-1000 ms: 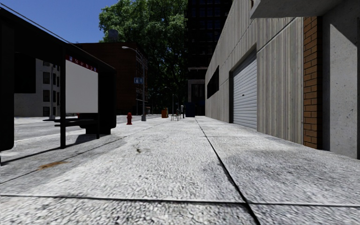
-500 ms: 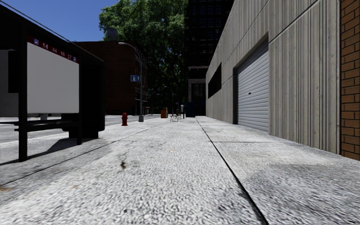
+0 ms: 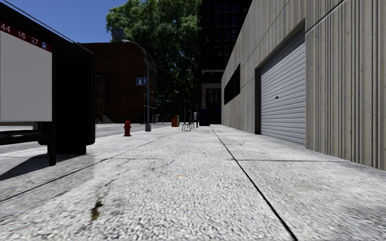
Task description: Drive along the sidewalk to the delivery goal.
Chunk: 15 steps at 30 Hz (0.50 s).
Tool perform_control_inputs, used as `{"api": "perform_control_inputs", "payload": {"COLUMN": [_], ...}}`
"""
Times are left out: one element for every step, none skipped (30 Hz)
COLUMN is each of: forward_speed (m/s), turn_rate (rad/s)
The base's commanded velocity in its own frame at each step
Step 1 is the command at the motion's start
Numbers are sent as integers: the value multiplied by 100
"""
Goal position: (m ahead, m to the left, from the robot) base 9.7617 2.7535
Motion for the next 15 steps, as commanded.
{"api": "perform_control_inputs", "payload": {"forward_speed": [200,200,200,200,200,200,200,200,200,200,200,200,200,200,200], "turn_rate": [8,9,15,20,20,28,35,42,53,59,59,60,61,62,62]}}
